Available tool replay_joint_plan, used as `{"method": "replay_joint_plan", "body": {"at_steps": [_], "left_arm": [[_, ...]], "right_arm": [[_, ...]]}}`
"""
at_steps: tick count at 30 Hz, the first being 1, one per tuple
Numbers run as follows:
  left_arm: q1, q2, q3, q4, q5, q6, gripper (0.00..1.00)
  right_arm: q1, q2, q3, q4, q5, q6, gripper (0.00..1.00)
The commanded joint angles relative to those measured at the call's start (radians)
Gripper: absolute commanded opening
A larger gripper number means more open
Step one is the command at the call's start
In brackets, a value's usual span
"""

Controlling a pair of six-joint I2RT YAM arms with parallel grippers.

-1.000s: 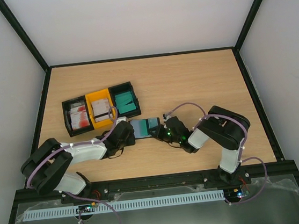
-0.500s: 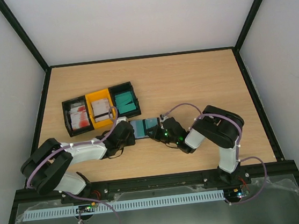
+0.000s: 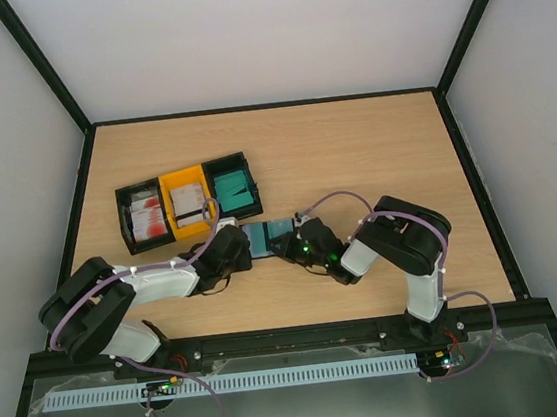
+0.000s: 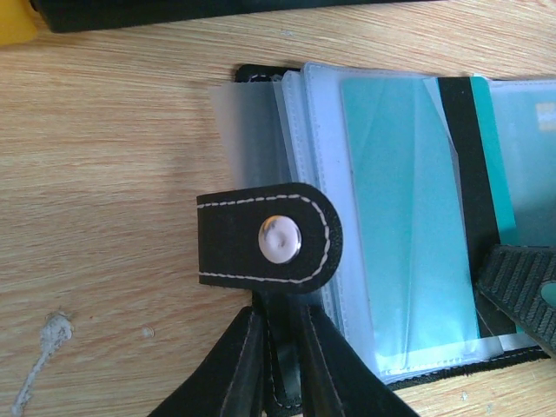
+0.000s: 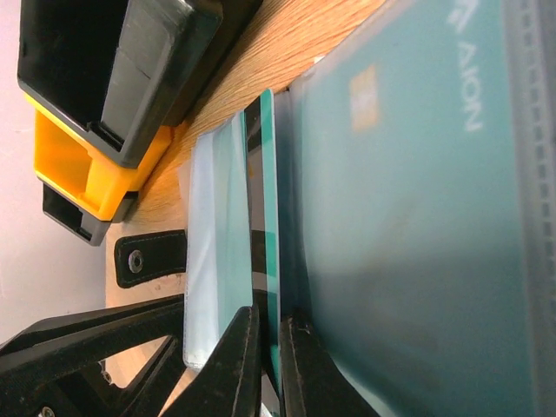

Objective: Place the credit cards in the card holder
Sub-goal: Insert the credit card into the card holder.

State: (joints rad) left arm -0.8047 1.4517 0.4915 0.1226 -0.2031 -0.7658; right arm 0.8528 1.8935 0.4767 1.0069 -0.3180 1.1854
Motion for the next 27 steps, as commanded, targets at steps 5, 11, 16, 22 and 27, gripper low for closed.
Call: {"method": "replay_joint_plan", "body": {"at_steps": [5,11,16,22,27], "left_arm": [[-0.005,0.026,-0.015,0.006,0.05,0.023,0.15],[-0.005,0.016,-0.021,0.0,0.047,0.023,0.15],[-0.005,-0.014,-0.025,-0.021,0.033,0.019,0.17],[-0.004,-0.044,-0.017,-0.047,0.024,0.024,0.19],[-0.005,-0.075,-0.003,-0.076,0.024,0.019,0.27]], "right_arm": [[0.036,0.046,0.039,-0.134,-0.059,-0.021,0.06],[0.037,0.014,0.039,-0.168,-0.062,-0.019,0.09],[0.036,-0.093,0.059,-0.36,0.047,-0.092,0.2],[0.036,-0.189,0.079,-0.575,0.16,-0.169,0.32],[0.036,-0.258,0.095,-0.692,0.203,-0.224,0.41]]}}
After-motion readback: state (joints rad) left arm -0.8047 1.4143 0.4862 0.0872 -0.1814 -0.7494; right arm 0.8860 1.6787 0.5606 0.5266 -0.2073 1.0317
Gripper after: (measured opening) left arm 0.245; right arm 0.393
